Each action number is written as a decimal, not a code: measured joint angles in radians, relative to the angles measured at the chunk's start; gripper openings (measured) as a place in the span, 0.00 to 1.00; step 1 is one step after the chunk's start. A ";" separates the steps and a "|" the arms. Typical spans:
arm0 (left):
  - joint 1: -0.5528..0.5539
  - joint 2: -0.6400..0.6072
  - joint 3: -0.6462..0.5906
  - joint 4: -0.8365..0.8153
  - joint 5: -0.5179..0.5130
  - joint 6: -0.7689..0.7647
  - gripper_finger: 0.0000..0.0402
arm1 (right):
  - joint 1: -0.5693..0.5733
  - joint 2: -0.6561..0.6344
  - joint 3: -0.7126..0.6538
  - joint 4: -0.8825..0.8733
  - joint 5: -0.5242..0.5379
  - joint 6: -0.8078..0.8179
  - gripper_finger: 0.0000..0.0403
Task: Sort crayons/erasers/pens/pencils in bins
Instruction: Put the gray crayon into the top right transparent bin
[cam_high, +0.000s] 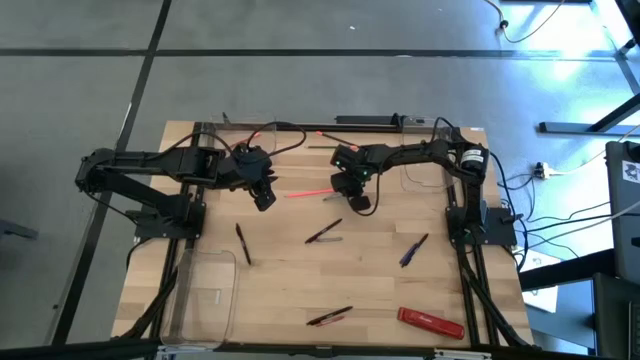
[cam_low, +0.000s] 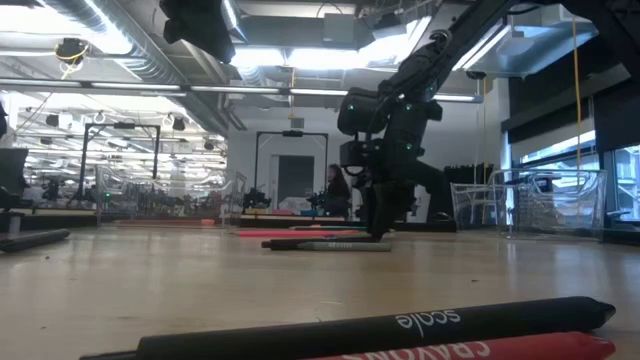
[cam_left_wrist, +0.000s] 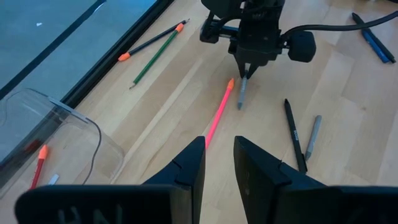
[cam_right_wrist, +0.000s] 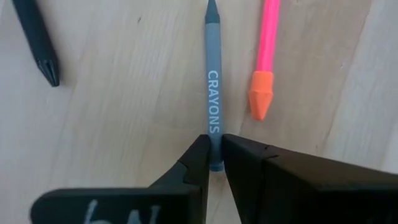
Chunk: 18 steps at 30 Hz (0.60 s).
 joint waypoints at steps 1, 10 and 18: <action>0.000 0.000 0.000 0.000 0.000 0.001 0.19 | 0.002 0.000 0.000 -0.004 0.018 0.014 0.12; 0.000 0.000 0.000 0.000 -0.001 0.003 0.19 | 0.017 0.000 0.001 -0.019 0.084 0.095 0.12; 0.000 0.000 0.000 0.000 -0.001 0.003 0.19 | 0.043 0.000 0.001 -0.022 0.107 0.156 0.12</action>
